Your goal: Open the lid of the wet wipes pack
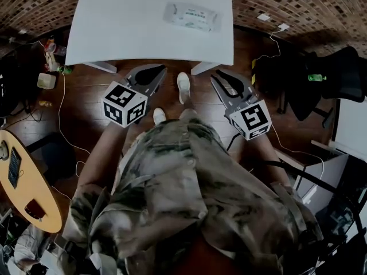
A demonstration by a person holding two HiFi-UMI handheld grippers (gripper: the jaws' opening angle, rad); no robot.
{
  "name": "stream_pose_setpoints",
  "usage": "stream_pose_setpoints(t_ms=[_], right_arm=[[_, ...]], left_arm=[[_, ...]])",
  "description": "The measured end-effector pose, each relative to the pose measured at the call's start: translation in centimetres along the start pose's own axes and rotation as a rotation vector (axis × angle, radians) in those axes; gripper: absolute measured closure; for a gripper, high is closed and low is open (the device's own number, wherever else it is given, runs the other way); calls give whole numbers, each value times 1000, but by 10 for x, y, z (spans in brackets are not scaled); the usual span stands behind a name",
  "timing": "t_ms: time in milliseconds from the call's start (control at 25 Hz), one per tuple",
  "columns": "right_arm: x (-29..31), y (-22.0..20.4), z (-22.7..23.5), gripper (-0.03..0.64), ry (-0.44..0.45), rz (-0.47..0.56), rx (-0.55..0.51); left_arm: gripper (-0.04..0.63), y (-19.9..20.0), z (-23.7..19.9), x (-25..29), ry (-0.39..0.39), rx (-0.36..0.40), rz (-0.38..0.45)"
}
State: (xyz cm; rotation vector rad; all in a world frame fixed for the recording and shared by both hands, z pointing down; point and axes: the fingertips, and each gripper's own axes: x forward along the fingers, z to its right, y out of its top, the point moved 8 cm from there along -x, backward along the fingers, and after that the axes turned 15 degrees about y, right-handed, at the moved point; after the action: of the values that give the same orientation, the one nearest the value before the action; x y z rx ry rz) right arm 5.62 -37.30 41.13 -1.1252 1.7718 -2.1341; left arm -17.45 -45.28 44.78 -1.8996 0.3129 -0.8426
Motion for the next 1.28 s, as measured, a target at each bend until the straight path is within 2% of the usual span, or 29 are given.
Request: stream_pose_setpoints(t_ms=[320, 640, 960, 1160, 1280], right_arm=[[70, -4, 115, 541, 111, -79, -103], [142, -42, 196, 541, 214, -225, -220], [192, -71, 218, 540, 334, -340, -361], [205, -75, 220, 552, 370, -364, -404], [205, -75, 218, 554, 396, -358, -395]], left_arm=[[595, 26, -41, 112, 41, 15, -97], [595, 26, -73, 205, 94, 1, -203], [595, 5, -87, 254, 129, -28, -298], [595, -8, -92, 262, 144, -39, -348], [594, -14, -92, 265, 155, -52, -371]])
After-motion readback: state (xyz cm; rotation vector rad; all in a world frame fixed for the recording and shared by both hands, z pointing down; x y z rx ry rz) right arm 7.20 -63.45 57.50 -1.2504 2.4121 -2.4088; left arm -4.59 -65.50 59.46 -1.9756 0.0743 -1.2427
